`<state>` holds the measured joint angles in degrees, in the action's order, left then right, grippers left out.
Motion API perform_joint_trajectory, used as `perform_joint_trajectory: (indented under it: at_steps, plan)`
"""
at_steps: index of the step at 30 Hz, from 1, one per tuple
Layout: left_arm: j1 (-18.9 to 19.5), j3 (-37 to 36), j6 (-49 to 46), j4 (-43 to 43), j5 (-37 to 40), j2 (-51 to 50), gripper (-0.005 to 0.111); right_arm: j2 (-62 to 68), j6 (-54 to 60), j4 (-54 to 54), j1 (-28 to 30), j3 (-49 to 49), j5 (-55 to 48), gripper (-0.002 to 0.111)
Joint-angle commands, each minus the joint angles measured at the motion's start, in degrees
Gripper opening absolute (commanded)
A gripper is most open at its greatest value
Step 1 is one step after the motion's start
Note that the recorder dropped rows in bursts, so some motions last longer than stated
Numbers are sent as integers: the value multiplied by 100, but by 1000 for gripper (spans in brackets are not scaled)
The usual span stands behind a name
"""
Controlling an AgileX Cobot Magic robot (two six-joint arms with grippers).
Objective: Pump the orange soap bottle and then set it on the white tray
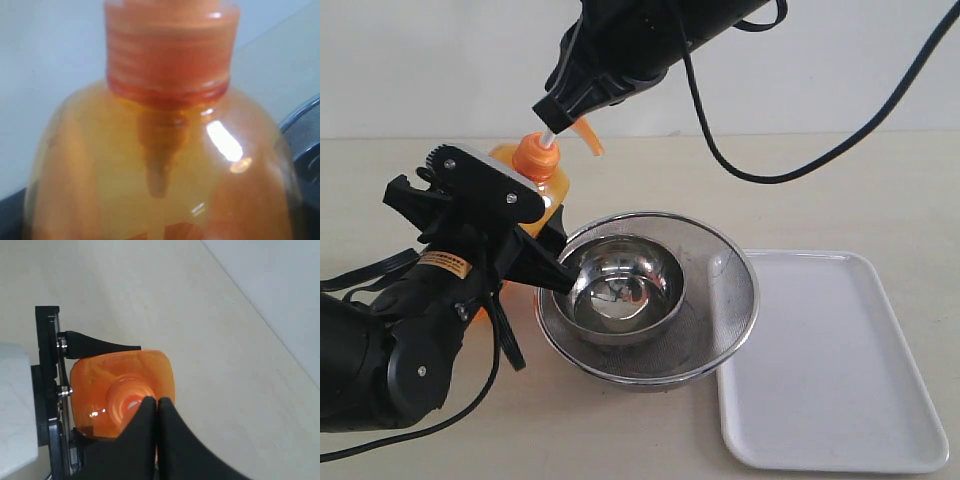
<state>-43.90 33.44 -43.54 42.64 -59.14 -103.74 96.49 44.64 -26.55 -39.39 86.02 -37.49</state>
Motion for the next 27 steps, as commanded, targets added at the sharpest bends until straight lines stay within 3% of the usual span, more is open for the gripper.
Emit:
perform_joint_trajectory:
  at_steps: [1,27]
  plan:
    - [-32,-6,288,-2,488,-60,5,204,0,42,-8,-158,-435,0]
    - [-32,-6,288,-2,488,-60,5,171,0,85,-8,-132,-366,0]
